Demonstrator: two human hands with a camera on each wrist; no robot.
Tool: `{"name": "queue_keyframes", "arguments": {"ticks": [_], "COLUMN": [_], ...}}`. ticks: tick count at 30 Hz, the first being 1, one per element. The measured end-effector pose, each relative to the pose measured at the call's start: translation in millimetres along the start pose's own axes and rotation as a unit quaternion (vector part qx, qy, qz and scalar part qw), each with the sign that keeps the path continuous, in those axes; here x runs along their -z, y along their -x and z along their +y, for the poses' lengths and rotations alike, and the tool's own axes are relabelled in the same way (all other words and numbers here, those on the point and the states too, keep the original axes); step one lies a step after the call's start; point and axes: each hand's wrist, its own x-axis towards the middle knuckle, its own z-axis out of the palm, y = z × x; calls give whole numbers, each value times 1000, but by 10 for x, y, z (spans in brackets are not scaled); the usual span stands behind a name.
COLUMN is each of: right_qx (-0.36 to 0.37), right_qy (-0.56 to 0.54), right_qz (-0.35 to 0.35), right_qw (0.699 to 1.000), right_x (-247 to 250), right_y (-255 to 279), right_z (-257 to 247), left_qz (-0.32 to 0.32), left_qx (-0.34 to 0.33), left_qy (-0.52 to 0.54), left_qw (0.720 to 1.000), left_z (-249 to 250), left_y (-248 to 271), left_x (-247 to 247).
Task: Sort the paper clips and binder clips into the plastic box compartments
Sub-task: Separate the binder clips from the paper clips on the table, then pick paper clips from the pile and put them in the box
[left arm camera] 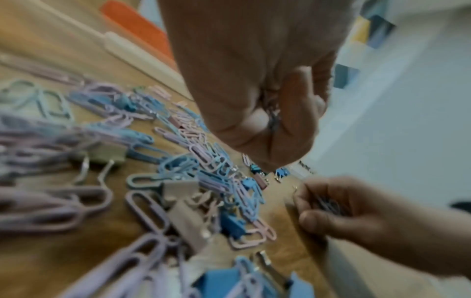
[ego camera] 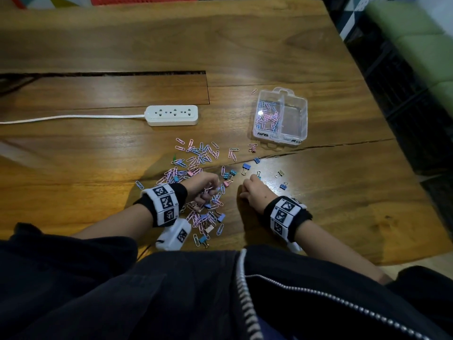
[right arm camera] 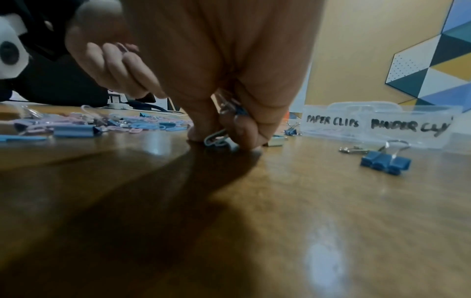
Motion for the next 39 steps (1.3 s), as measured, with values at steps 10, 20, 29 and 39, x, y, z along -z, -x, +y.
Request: {"name": "queue_keyframes", "arguments": {"ticks": [10,20,29,39], "right_qx": [-22,-140,-122,21], "right_qy": [-131,-414,-372,-49], "right_qz": [71,242,202,126], "right_qw": [989,866,898,991], "right_x": [78,1401,1478,648], "right_y": [78,-974,-1127,-790], "right_z": [125,251,278,48], "left_qz": [67,40,111,82], "left_qx": [57,-63,-88,-125], "left_qy": [141,346,128,-651], "left_qw": [986,935,982,744], "left_z": [421,1581,1515,633], "left_y": [-282,-705,-924,-834], "left_x": [-69,-337,-156,96]}}
